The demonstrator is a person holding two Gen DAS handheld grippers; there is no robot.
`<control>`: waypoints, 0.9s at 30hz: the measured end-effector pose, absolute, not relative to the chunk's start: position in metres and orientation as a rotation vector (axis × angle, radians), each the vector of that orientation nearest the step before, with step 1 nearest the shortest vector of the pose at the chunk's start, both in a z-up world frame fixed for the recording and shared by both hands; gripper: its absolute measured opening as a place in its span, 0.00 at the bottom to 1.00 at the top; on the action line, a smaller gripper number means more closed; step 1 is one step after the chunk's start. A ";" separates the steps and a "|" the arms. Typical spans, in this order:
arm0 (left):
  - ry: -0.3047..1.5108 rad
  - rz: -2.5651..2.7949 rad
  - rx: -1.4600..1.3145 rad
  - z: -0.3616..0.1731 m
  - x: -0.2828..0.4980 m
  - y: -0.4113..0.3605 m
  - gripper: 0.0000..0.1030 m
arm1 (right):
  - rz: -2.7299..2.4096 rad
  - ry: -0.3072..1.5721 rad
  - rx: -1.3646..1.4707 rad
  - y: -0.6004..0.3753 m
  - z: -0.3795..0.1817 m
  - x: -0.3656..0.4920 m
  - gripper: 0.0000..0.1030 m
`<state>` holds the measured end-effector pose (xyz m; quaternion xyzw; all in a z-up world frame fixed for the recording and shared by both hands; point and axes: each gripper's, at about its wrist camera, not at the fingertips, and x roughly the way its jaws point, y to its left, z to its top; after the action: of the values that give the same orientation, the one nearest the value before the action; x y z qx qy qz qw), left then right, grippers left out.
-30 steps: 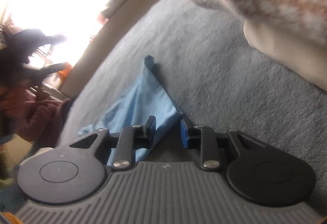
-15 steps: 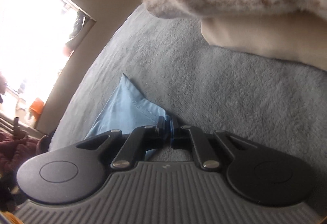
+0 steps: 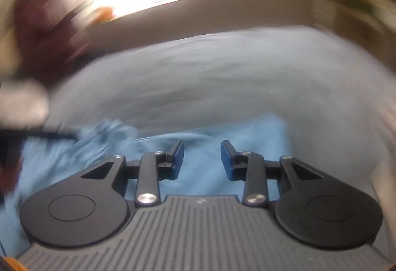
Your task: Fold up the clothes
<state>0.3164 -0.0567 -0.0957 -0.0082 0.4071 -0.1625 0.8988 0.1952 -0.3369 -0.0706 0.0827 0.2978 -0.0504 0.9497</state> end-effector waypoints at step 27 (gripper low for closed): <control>0.824 -0.518 0.006 -0.123 0.326 -0.098 0.07 | 0.269 0.875 -0.253 -0.279 -0.093 0.284 0.02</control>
<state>0.3263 -0.0981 -0.1234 0.0027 0.3958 -0.2489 0.8839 0.2841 -0.2791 -0.0927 -0.1217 0.4212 0.1293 0.8894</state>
